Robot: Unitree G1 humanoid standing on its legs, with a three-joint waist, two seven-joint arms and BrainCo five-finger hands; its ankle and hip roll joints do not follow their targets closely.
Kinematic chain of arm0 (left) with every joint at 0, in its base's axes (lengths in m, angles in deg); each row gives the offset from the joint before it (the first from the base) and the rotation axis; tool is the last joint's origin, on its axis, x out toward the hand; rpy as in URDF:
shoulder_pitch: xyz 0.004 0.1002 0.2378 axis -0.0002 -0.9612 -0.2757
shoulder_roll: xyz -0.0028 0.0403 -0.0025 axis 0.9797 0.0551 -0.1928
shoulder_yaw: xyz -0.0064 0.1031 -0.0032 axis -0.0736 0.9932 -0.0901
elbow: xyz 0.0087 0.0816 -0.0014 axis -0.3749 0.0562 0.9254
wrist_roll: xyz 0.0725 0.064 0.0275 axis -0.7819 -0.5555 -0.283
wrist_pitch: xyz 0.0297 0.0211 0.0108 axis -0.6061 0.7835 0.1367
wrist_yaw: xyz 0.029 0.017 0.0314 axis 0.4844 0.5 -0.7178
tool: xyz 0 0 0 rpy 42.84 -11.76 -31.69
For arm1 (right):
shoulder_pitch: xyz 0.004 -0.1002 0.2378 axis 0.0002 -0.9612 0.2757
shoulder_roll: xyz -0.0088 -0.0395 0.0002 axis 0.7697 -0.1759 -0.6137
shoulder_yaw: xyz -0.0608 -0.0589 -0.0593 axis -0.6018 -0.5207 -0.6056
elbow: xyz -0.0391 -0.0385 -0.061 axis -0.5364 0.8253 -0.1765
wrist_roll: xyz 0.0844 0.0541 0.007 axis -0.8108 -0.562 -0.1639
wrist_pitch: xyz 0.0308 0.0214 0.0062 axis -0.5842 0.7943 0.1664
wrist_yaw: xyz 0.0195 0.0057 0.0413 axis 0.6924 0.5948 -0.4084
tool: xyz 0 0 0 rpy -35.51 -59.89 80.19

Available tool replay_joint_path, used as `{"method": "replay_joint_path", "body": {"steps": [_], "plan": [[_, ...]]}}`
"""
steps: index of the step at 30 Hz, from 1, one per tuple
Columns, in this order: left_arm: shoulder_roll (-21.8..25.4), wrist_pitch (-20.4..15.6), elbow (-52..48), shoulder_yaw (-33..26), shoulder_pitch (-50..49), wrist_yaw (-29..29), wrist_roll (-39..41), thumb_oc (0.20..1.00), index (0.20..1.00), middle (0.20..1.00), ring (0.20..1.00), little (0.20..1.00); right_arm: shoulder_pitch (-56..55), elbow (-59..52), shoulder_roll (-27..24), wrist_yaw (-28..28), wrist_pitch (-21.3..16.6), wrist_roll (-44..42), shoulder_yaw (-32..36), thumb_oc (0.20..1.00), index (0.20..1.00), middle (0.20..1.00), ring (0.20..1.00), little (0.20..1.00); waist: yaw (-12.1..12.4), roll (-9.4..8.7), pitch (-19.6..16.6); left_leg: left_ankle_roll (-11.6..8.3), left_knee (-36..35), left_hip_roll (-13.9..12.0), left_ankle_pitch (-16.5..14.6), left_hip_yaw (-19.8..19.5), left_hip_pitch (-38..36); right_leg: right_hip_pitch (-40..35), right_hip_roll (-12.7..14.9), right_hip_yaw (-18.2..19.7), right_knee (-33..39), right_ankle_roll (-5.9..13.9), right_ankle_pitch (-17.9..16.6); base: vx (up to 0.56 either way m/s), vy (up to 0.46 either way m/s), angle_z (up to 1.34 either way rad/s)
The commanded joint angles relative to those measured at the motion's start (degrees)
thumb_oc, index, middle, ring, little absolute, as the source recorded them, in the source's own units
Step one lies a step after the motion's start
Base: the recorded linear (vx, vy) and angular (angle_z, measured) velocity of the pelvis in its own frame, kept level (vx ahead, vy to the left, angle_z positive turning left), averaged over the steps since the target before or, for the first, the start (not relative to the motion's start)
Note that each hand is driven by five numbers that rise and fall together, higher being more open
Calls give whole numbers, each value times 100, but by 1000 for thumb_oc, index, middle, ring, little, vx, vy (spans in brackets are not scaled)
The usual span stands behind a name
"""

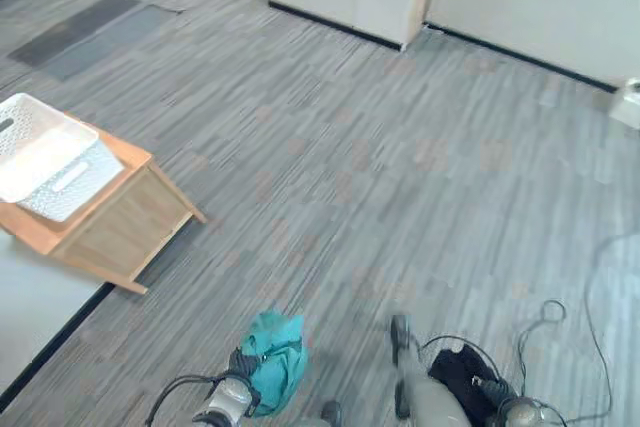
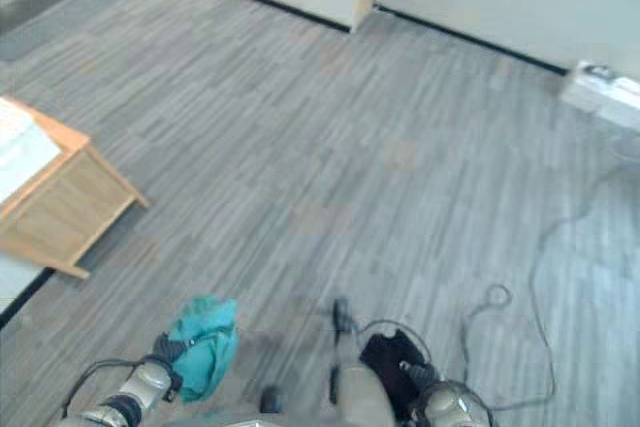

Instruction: Tidy up the quilt and then pick up the clothes from the bed and put them into the laundry hamper.

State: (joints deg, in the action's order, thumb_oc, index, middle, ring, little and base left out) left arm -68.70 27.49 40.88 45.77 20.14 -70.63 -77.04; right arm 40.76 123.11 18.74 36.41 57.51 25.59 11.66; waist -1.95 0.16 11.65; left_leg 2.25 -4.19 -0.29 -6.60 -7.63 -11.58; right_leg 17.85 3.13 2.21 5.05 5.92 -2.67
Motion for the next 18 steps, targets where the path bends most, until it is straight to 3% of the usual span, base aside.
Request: {"method": "replay_joint_path", "body": {"steps": [1, 2, 3, 4, 6, 7, 9, 10, 12, 13, 15, 16, 17, 18], "plan": [[-39, -126, 163, 0, -32, -28, -288, 200, 200, 200, 200, 200, 172, -8, -199, -126, 8, 3, 127, 200, 200, 200, 200, 200, -49, -154, -45, -366, 558, 39, 45, 483, -383, -693, 318, -49, -458, 513, -615, 960, -449, 117], [-90, -110, 184, -87, -86, -50, -120, 200, 200, 200, 200, 200, 215, -2, -229, -166, -32, -74, 48, 200, 200, 200, 200, 200, 19, -197, 65, -509, 2586, -105, 695, 620, 354, -1016, 247, -145, -524, 248, -579, 488, -334, 66], [-86, -110, 184, -88, -84, -50, -120, 200, 200, 200, 200, 200, 217, -1, -225, -166, -32, -74, 48, 200, 200, 200, 200, 200, 8, -214, 47, -507, 2591, -88, 708, 611, 386, -992, 265, -148, -523, 250, -586, 388, -394, 80], [-115, -95, 156, -104, -94, -57, -37, 200, 200, 200, 200, 200, 264, -47, -265, -110, -32, -129, 4, 200, 200, 200, 200, 200, 113, -317, 191, -495, 3896, -101, 1031, 553, 1126, -1172, 323, -324, -539, 47, -511, 212, -279, 75], [-99, -76, 113, -134, -109, -179, 67, 200, 200, 200, 200, 200, 336, -117, -331, -52, -56, -207, 22, 200, 200, 200, 200, 200, 327, -426, 366, -349, 4918, -111, 993, 867, 1914, -1630, 324, -589, -418, -172, -270, 456, -362, 66], [-110, -78, 117, -138, -139, -195, 56, 200, 200, 200, 200, 200, 432, -102, -362, -96, -41, -200, -21, 200, 200, 200, 200, 200, 564, -452, 384, -371, 4923, 50, 799, 1292, 2510, -2101, 316, -706, -248, -192, -55, 454, -217, 36], [-122, -87, 127, -162, -173, -188, 40, 200, 200, 200, 200, 200, 446, -117, -376, -119, -52, -179, -37, 200, 200, 200, 200, 200, 652, -475, 339, -378, 4635, 140, 768, 1494, 2701, -2296, 361, -794, -153, -157, 20, 425, -80, 40], [-127, -101, 132, -186, -208, -197, 25, 200, 200, 200, 200, 200, 415, -123, -384, -117, -74, -173, -34, 200, 200, 200, 200, 200, 702, -446, 291, -362, 3993, 99, 769, 1770, 2682, -2428, 366, -890, -111, -126, 105, 589, -14, 38], [-166, -99, 171, -229, -363, -148, -72, 200, 200, 200, 200, 200, 368, -61, -413, -135, -108, -143, -22, 200, 200, 200, 200, 200, 807, -394, 141, -336, 2548, -215, 747, 2548, 2593, -2802, 369, -1201, -20, -24, 389, 753, 86, 42], [-203, -34, 271, -280, -505, -79, -163, 200, 200, 200, 200, 200, 365, 29, -439, -129, -106, -134, 23, 200, 200, 200, 200, 200, 825, -328, -15, -524, 1257, -512, 1009, 3383, 2444, -3199, 286, -1572, -12, 90, 708, 689, 120, 81], [-206, -26, 263, -275, -521, -76, -167, 200, 200, 200, 200, 200, 351, 30, -441, -128, -107, -132, 23, 200, 200, 200, 200, 200, 816, -348, -12, -526, 1121, -443, 1058, 3385, 2360, -3229, 318, -1585, -15, 104, 729, 478, 96, 117], [-219, 101, 404, -363, -698, 11, -305, 200, 200, 200, 200, 200, 335, 138, -409, -179, -70, -73, 83, 200, 200, 200, 200, 200, 808, -335, -197, -463, 517, -618, 1209, 3945, 2151, -3404, 245, -1934, -278, 195, 858, 442, 105, 98], [-219, 101, 404, -363, -698, 11, -305, 200, 200, 200, 200, 200, 335, 138, -409, -179, -70, -73, 83, 200, 200, 200, 200, 200, 808, -335, -197, -463, 517, -618, 1209, 3945, 2151, -3404, 245, -1934, -278, 195, 858, 789, 220, 76], [-186, 128, 507, -386, -763, 57, -344, 200, 200, 200, 200, 200, 267, 243, -333, -194, -88, -13, 105, 200, 200, 200, 200, 200, 822, -414, -309, -223, 416, -285, 1127, 3786, 1972, -3305, 342, -2037, -1008, 327, 597, 352, 127, 56]]}}
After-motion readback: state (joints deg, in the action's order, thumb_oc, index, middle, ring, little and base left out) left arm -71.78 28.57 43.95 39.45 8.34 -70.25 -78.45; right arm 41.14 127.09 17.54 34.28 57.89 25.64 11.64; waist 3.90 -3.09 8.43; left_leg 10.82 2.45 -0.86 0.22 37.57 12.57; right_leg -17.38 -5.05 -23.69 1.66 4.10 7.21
